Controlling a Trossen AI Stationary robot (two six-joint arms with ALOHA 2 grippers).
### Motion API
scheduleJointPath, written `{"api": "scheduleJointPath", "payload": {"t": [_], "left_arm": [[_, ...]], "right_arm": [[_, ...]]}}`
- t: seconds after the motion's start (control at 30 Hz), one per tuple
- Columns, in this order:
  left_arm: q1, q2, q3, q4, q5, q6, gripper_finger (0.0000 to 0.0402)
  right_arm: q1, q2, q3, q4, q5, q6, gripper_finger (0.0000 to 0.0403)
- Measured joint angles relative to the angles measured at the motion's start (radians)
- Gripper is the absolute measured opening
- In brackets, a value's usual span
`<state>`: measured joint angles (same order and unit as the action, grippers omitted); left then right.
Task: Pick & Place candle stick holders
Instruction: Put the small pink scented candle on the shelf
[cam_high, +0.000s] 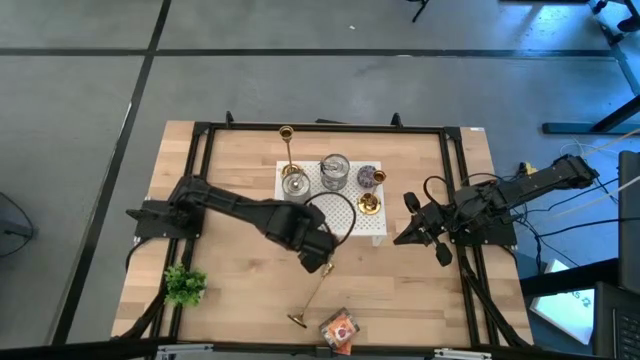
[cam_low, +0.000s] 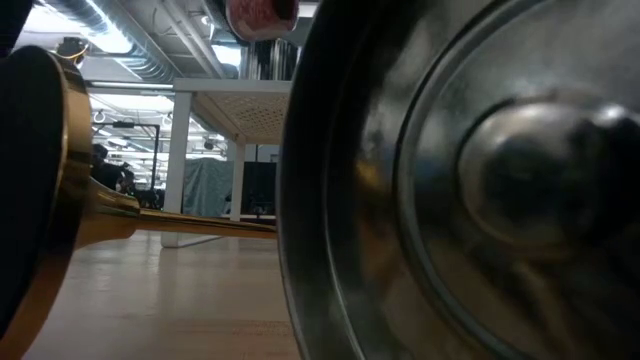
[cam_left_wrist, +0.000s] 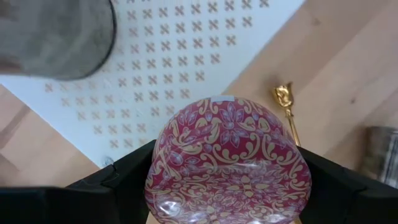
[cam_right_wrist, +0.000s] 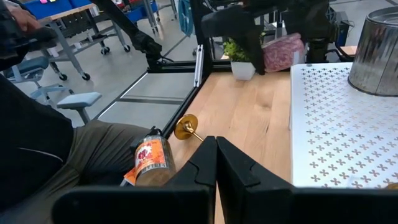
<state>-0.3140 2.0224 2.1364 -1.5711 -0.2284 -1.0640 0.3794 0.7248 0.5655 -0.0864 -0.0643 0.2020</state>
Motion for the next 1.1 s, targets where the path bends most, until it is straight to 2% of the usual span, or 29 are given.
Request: {"api": "scheduleJointPath", "payload": {"t": [0.2,0.33,0.67,0.83,1.1], "left_arm": [[0.025,-0.008,-0.001,0.0,0.054,0.072,0.0293],[0.015,-0.04,-0.013,0.004,0.063,0.067,0.0293],[-0.074,-0.234,-0.304,0.033,0.024,-0.141,0.0293],[-0.054,-0.327,-0.41,0.226,-0.001,-0.096,0.0293],[0.046,-0.341,-0.431,0.229,0.026,-0.001,0.0293]], "right_arm": [[0.0,0.0,0.0,-0.021,0.0,0.0,0.0005],[0.001,0.0,0.0,-0.029,0.0,0.0,0.0005],[0.001,0.0,0.0,-0.03,0.0,0.0,0.0005],[0.001,0.0,0.0,-0.017,0.0,0.0,0.0005],[0.001,0.0,0.0,-0.004,0.001,-0.004,0.0005]]}}
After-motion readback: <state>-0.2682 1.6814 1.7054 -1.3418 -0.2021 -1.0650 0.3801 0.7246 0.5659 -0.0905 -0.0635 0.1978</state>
